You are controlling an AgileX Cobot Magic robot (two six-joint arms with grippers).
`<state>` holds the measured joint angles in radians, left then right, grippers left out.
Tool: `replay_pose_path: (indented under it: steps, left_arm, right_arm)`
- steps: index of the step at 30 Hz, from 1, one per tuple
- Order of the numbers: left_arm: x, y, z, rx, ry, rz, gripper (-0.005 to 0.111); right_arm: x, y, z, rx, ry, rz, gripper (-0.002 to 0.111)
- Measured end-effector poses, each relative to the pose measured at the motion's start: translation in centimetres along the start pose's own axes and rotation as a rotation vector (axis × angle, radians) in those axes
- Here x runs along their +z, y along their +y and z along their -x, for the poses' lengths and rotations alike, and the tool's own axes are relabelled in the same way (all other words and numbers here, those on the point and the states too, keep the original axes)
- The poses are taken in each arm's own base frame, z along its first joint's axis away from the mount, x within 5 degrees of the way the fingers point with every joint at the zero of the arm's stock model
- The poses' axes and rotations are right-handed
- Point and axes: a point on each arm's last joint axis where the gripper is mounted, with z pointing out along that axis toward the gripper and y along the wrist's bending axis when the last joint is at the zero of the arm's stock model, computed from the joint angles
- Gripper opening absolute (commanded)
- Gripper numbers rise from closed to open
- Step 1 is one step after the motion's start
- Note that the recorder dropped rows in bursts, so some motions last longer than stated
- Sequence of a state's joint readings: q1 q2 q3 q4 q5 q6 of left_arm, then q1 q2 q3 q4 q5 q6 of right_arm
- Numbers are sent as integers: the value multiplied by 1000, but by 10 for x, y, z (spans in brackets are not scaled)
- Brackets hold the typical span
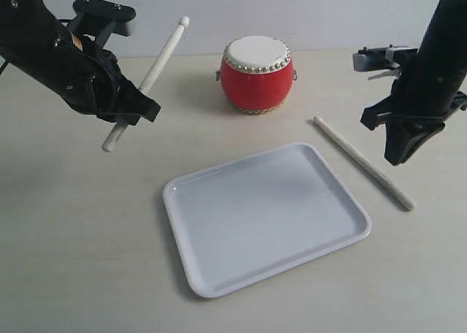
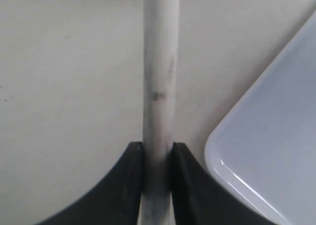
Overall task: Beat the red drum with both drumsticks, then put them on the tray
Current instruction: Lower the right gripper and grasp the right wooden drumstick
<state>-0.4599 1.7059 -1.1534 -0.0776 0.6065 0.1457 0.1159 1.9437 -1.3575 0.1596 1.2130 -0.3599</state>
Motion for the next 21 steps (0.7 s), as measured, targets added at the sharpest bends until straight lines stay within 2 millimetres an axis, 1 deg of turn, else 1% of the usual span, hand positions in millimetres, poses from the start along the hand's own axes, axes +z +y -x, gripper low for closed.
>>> replay_pose_path:
  steps: [3,5,9,18,21]
  left_arm:
    - [0,0,0,0,-2,0,0]
    - [0,0,0,0,-2,0,0]
    - [0,0,0,0,-4,1,0]
    - [0,0,0,0,-4,1,0]
    - [0,0,0,0,-4,1,0]
  right_arm:
    - [14,0,-7,4,26,6,33]
    - [21,-1,-10,-17,24,2,36]
    - [26,-3,-8,-57,-21,-23,37]
    - [26,-13,4,-92,-147,-134,37]
    - [30,-13,4,-96,-155,-145,37]
